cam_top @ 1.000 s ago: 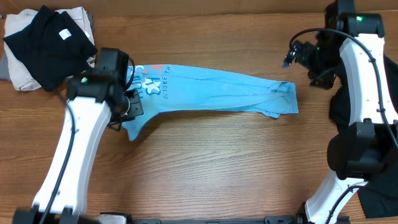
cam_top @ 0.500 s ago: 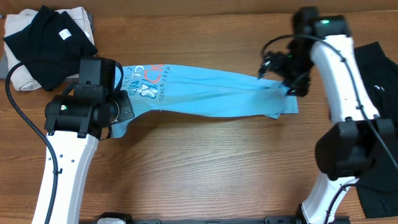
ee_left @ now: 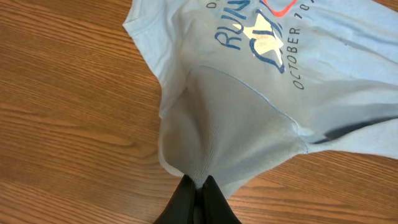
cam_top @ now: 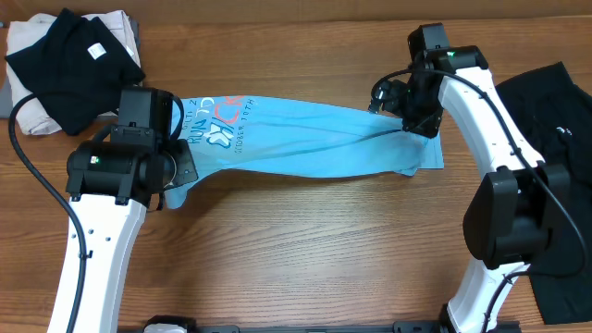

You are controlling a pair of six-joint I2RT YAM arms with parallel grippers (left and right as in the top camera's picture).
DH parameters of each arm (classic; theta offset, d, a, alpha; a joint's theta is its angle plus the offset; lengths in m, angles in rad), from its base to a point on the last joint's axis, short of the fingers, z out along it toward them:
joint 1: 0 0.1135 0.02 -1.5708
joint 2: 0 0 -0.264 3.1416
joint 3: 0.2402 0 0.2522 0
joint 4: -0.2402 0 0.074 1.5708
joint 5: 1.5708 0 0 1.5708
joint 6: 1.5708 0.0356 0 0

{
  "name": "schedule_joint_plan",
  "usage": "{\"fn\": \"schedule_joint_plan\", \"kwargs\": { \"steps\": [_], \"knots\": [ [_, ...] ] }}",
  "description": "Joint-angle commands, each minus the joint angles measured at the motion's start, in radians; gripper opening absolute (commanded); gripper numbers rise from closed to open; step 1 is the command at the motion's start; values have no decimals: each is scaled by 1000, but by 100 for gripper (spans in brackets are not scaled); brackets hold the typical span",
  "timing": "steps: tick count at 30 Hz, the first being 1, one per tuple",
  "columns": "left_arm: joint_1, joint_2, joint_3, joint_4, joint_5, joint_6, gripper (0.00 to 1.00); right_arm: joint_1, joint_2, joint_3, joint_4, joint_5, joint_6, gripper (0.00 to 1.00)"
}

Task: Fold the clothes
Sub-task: 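Grasp the shirt's right end with the right gripper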

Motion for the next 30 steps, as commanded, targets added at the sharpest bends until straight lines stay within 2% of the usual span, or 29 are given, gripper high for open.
{"fn": "schedule_joint_plan", "kwargs": {
  "steps": [1,9,14,19,23,30],
  "knots": [
    [4,-6,13,-10,-25,-15,4,-4,0,-3,40,94,-39,100],
    [4,-5,13,-14,-26,-17,4,-56,46,-3,36,213,-66,100],
    [4,3,13,-11,-25,-18,4,-98,92,-3,45,111,-130,84],
    [4,19,13,-10,-25,-22,4,-100,109,-4,53,109,-130,76],
    [4,36,13,-6,-25,-26,4,-96,142,-5,53,77,-130,65],
    [4,60,13,-5,-25,-30,4,-96,164,-41,55,54,-129,58]
  ]
}}
